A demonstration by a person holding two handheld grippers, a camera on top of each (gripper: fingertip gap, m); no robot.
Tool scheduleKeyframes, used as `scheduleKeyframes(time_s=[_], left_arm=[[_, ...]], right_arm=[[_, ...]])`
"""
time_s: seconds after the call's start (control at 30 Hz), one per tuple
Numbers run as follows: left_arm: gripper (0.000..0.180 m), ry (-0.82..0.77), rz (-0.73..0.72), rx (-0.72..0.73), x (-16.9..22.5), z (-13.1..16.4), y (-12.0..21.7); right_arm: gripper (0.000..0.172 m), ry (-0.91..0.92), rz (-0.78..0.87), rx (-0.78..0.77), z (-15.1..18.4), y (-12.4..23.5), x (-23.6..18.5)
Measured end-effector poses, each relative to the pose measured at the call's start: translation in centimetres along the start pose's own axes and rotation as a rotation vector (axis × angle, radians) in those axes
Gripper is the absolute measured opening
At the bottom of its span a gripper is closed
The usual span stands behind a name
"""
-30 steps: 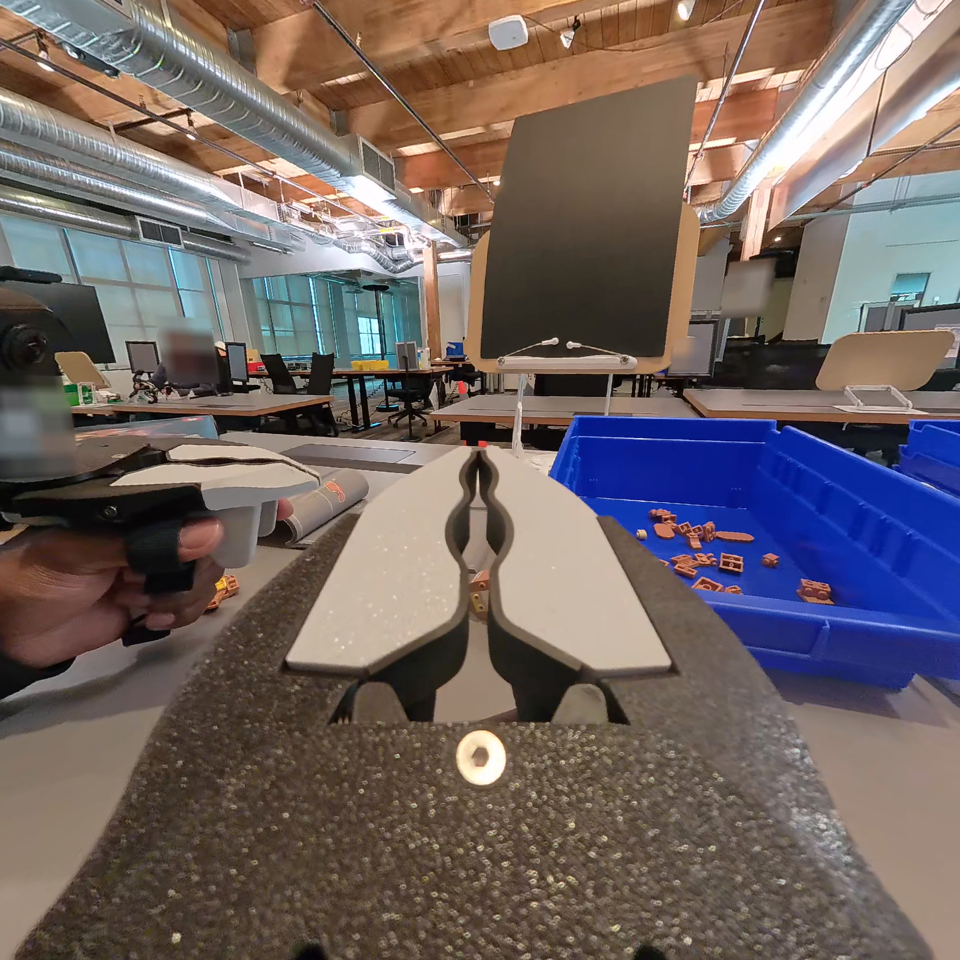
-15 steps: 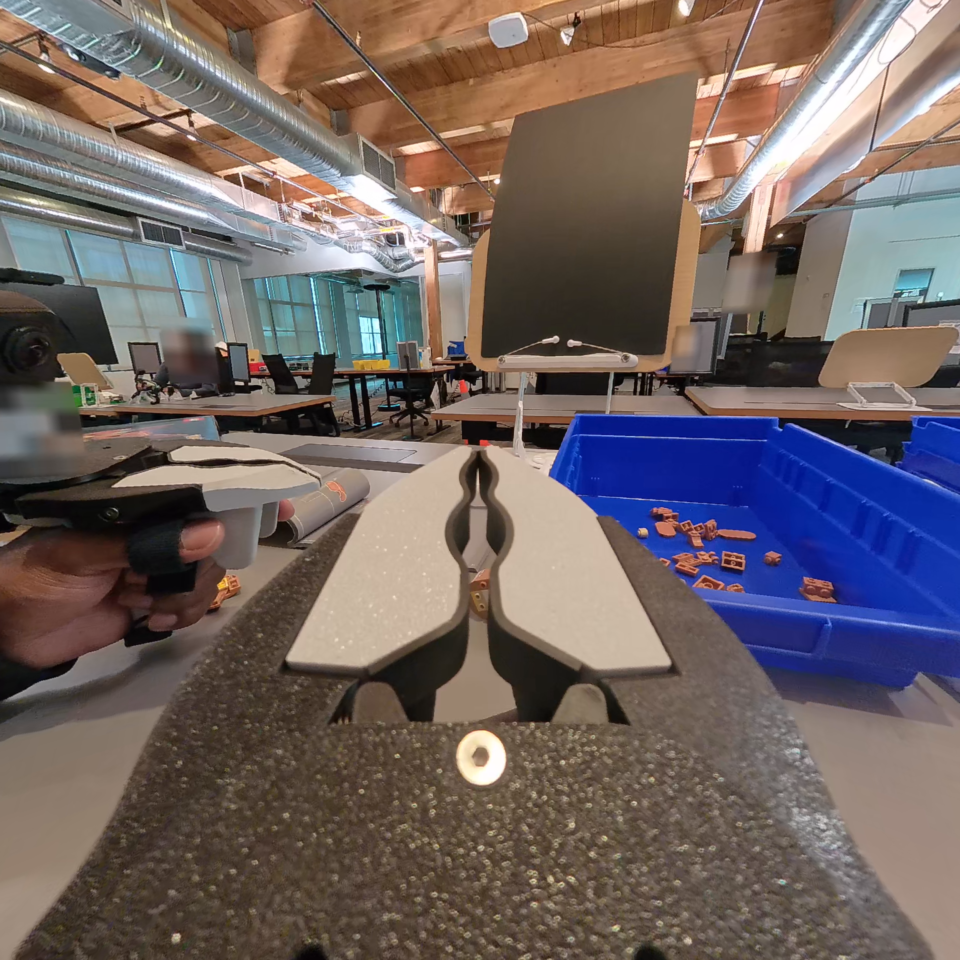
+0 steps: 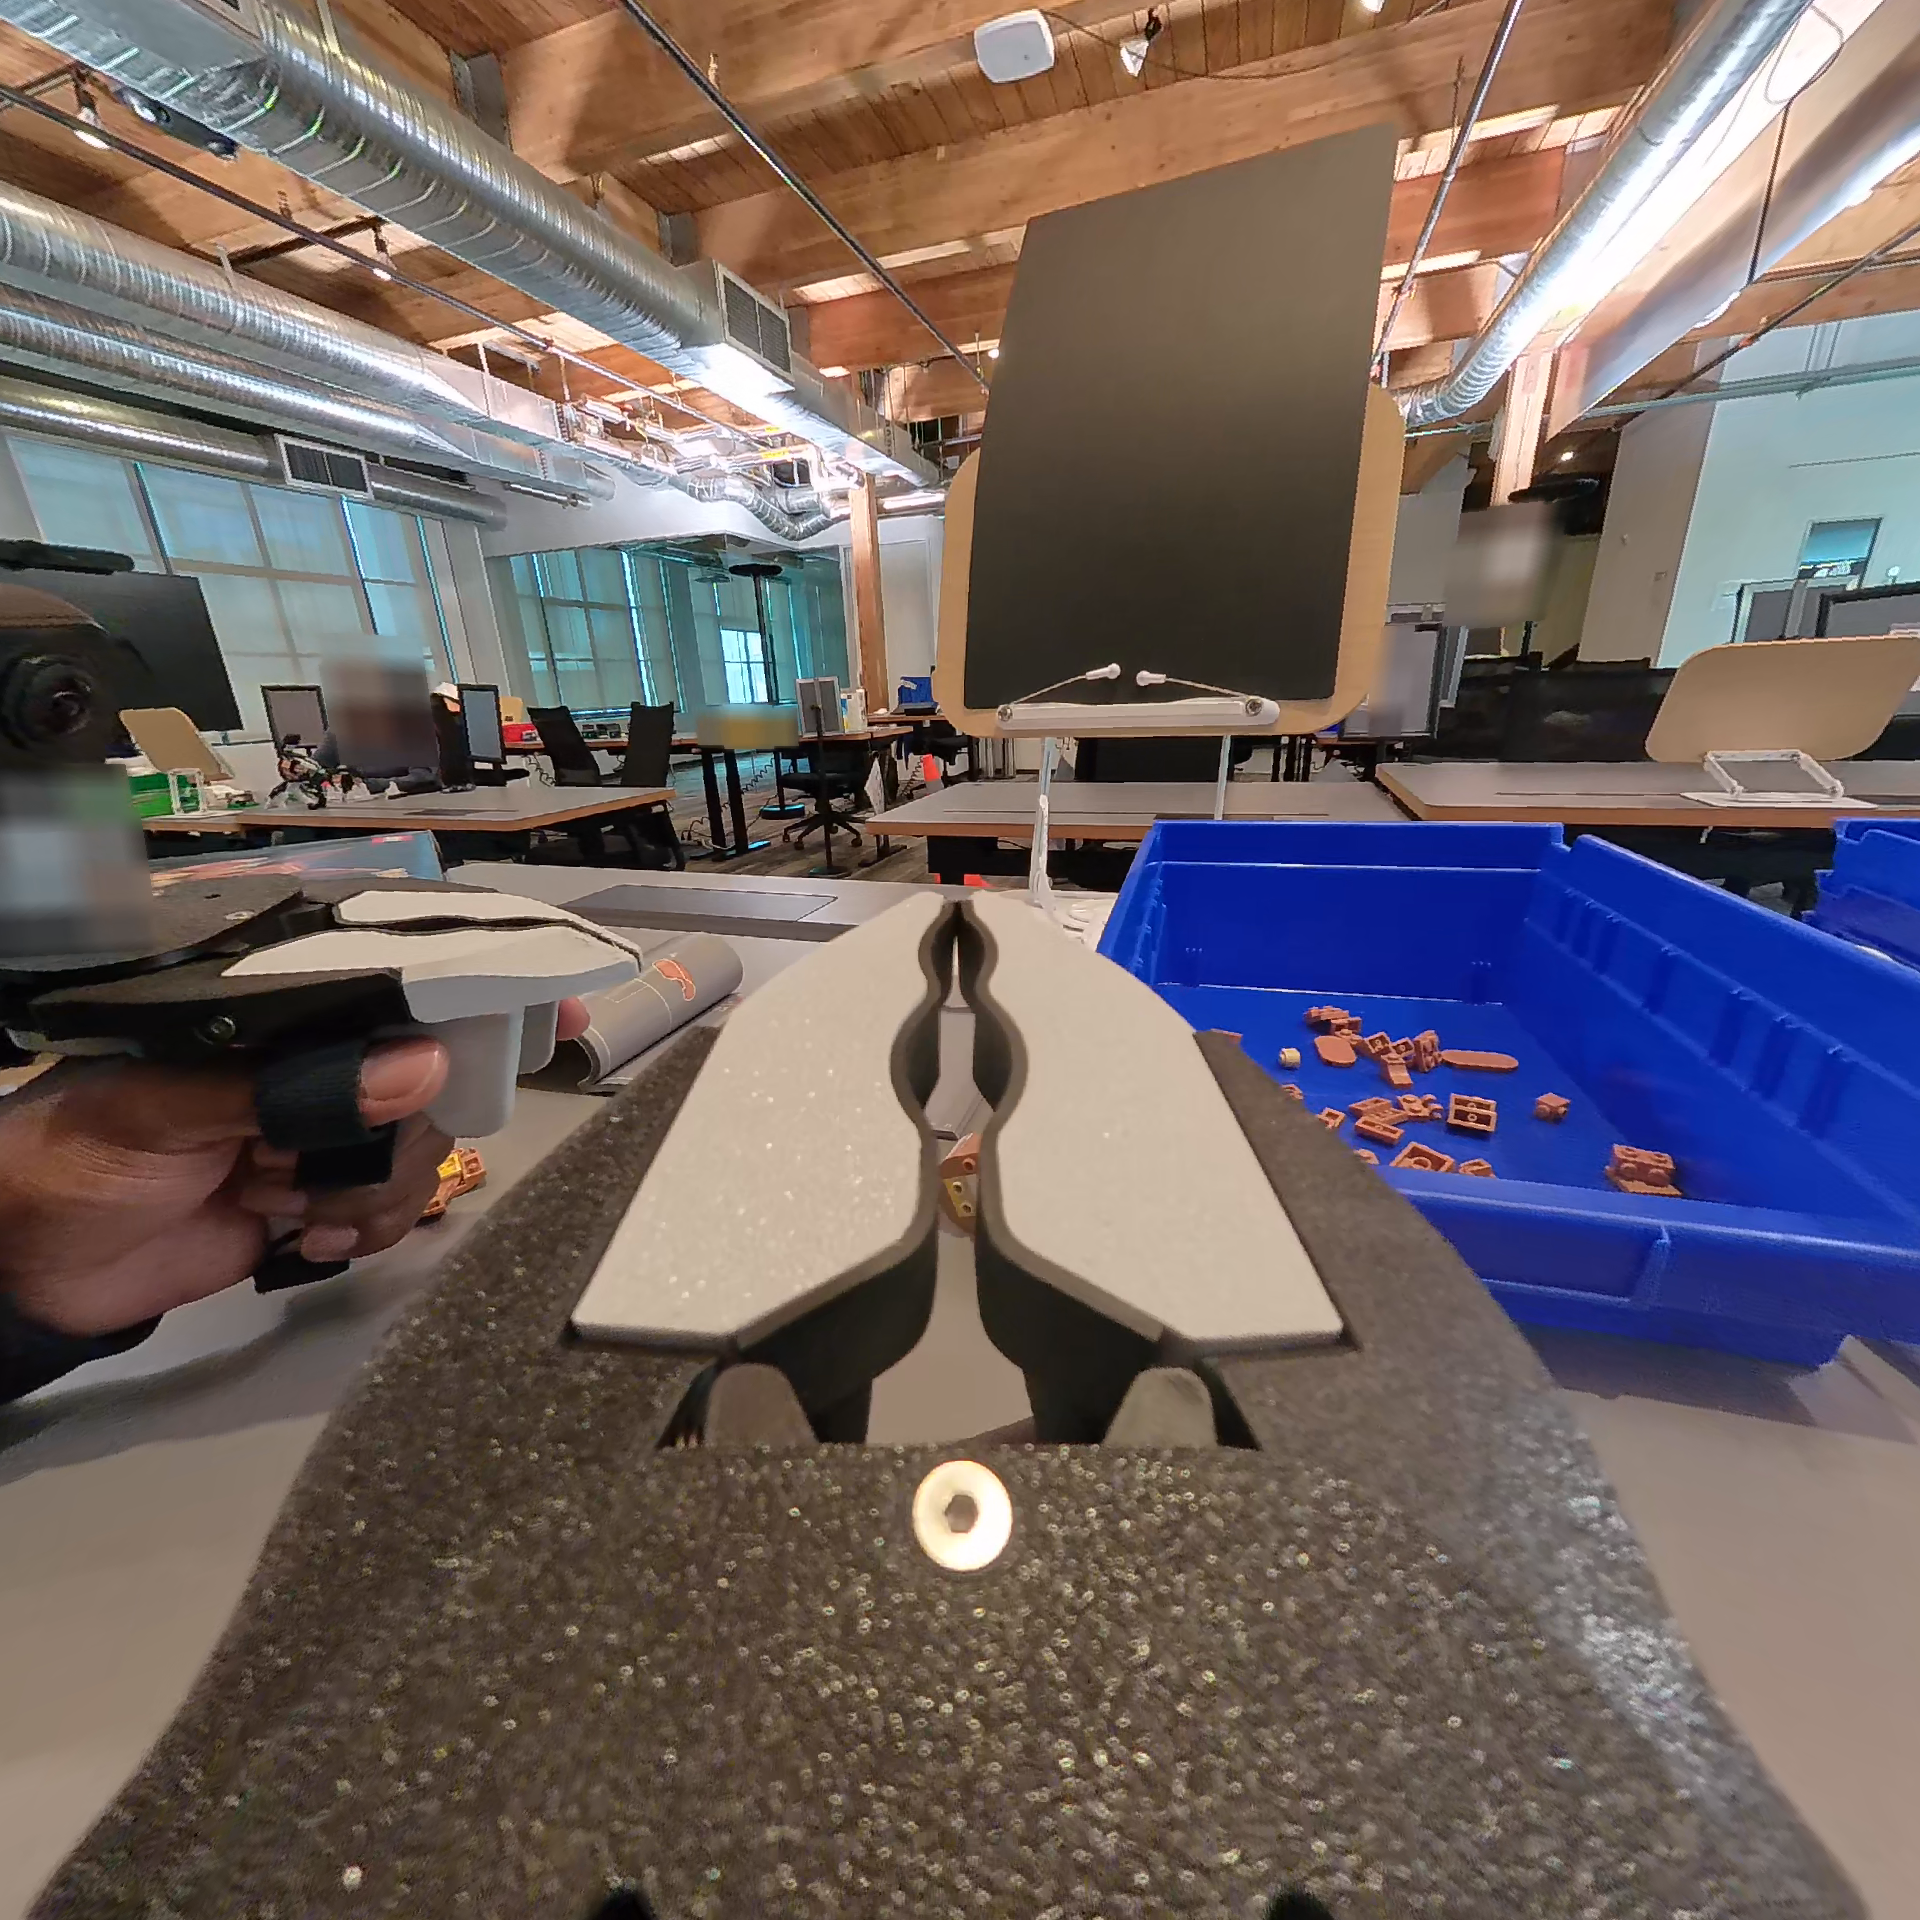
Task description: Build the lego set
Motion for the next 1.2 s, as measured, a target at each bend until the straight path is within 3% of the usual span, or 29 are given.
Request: scheduleKeyframes(time_s=[0.43,0.73,0.83,0.9,1.03,1.2], left_arm=[[0.000,0.014,0.072,-0.005,1.3,0.0,-0.4],[0.000,0.128,0.412,0.066,8.7,-5.1,-2.9],[0.000,0.110,0.583,0.008,12.3,-4.8,-3.2],[0.000,0.057,0.623,-0.041,13.4,-3.7,-3.0],[0.000,0.014,0.513,-0.098,10.7,-2.5,-3.0],[0.000,0.120,0.326,-0.020,6.3,-4.6,-3.1]], right_arm=[[0.000,-0.012,-0.007,-0.019,0.2,-0.1,0.0],[0.000,-0.028,-0.010,-0.043,0.4,-0.5,0.2],[0.000,-0.039,-0.014,-0.052,0.6,-0.6,0.2],[0.000,-0.050,-0.017,-0.049,0.6,-0.5,0.3],[0.000,-0.075,-0.022,-0.046,0.7,-0.3,0.5],[0.000,-0.070,-0.023,-0.050,0.7,-0.4,0.4]])
Point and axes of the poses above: each gripper's, where its closed fingertips meet, y back along the fingers, z out of its underside, x = y × z across the jaws, the point moved 7 cm from there along y, back along the fingers, and after that the axes turned 8 degrees about y, right-handed, at the moved point
